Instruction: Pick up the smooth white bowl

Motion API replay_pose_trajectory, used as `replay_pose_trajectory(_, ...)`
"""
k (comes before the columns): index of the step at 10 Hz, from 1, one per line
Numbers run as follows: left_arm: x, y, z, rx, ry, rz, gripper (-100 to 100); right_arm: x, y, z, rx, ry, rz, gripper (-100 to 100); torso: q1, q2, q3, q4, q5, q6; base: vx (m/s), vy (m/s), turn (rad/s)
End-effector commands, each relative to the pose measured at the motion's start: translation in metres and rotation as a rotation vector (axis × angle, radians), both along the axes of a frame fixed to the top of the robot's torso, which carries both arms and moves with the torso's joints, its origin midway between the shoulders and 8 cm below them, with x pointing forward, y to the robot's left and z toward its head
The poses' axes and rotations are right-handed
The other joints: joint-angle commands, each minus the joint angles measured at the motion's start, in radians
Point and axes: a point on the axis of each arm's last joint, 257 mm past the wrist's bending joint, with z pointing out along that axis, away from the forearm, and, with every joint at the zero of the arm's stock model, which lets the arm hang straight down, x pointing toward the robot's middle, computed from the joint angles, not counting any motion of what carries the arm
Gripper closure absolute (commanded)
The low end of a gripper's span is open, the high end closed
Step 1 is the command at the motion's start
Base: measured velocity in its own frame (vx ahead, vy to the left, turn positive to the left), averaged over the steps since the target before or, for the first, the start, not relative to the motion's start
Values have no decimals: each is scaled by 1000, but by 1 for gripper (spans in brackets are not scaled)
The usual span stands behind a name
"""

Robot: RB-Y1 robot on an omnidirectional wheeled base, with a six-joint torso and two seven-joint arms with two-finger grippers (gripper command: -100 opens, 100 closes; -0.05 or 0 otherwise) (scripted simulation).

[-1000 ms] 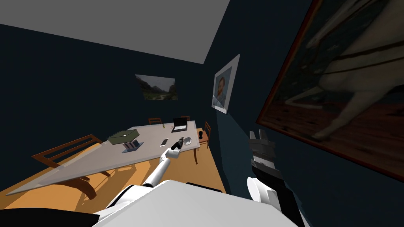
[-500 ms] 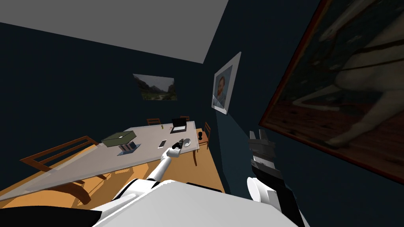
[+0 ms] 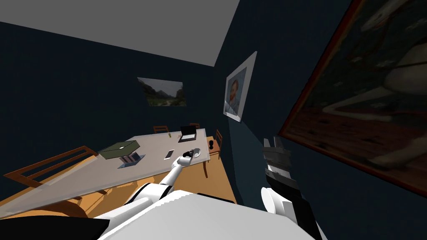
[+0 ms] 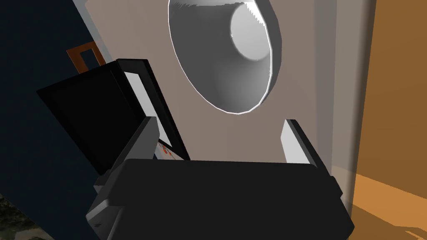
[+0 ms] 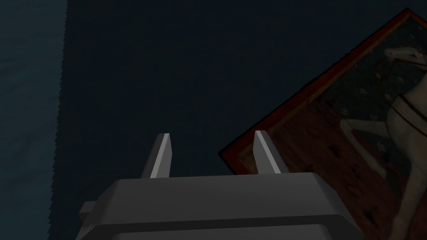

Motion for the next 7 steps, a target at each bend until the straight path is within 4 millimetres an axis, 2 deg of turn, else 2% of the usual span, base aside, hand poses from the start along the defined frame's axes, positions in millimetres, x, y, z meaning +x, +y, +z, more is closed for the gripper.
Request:
replay_pose_trajectory(1,-7,1,-9,-5,30,4,-100,0,0,0,0,0,0,0,0,0,0,0,0,0,52,0,-6)
replay_pose_trajectory(2,-14,-1,-19,-14,68,8,-100,0,0,0,0,0,0,0,0,1,1,0,0,0,52,8,-10)
replay_pose_trajectory(5,-21,-3,-28,-24,104,12,-100,0,0,0,0,0,0,0,1,1,1,0,0,0,52,7,-10)
replay_pose_trajectory(7,-37,-8,-44,-41,167,18,-100,0,0,0,0,0,0,0,0,1,1,0,0,0,71,0,-16)
